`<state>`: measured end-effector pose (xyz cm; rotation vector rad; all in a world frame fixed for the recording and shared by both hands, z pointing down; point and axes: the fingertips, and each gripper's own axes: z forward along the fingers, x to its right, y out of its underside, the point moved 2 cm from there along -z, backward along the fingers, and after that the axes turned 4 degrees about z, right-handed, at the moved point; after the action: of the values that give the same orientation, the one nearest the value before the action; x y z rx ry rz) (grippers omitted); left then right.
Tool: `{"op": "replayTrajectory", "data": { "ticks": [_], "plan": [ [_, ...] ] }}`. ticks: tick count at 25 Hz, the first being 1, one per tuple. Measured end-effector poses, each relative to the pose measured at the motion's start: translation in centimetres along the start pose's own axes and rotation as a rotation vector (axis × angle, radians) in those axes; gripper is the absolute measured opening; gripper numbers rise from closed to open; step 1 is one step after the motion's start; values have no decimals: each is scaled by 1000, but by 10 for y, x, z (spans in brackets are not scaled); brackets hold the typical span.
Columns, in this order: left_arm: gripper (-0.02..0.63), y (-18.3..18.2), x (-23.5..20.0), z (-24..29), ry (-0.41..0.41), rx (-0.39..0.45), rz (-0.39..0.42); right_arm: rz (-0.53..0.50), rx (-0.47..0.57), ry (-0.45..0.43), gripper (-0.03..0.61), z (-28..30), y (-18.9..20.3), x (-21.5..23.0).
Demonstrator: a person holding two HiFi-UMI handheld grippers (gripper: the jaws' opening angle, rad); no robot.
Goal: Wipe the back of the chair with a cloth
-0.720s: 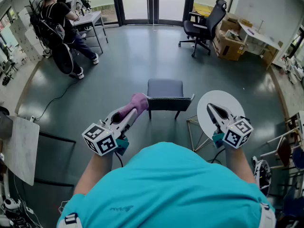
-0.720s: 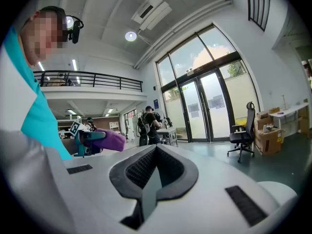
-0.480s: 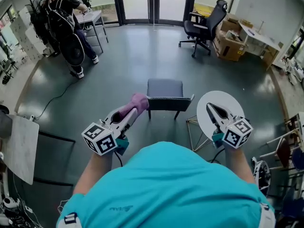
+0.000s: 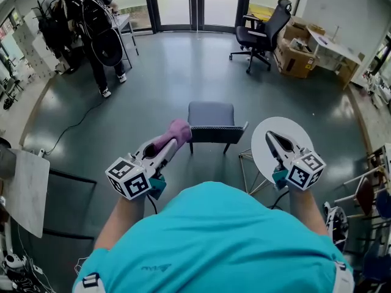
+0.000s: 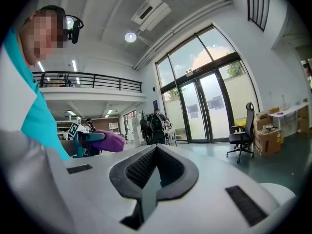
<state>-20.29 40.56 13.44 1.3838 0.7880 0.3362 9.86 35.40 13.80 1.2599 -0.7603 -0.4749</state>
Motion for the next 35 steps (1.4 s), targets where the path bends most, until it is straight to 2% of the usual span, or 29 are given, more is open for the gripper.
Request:
{"op": "replayTrajectory", "data": {
  "ticks": [4, 11, 19, 24, 30, 35],
  "plan": [
    [58, -1, 10, 18, 10, -8, 4, 12, -2, 13, -8, -11, -5, 14],
    [58, 2, 43, 60, 33, -13, 9, -28, -16, -12, -8, -47, -9, 35],
    [58, 23, 95, 120, 69, -33, -5, -45, -33, -30, -8, -98, -15, 78],
    [58, 32, 114, 140, 71, -59, -7, -35, -37, -52, -8, -111, -9, 97],
    [58, 30, 100, 145, 47, -67, -20, 4, -57, -75, -8, -91, 0, 108],
    [58, 26, 58, 138, 53, -49, -37, -20, -69, -84, -8, -46, 0, 98]
  ]
}}
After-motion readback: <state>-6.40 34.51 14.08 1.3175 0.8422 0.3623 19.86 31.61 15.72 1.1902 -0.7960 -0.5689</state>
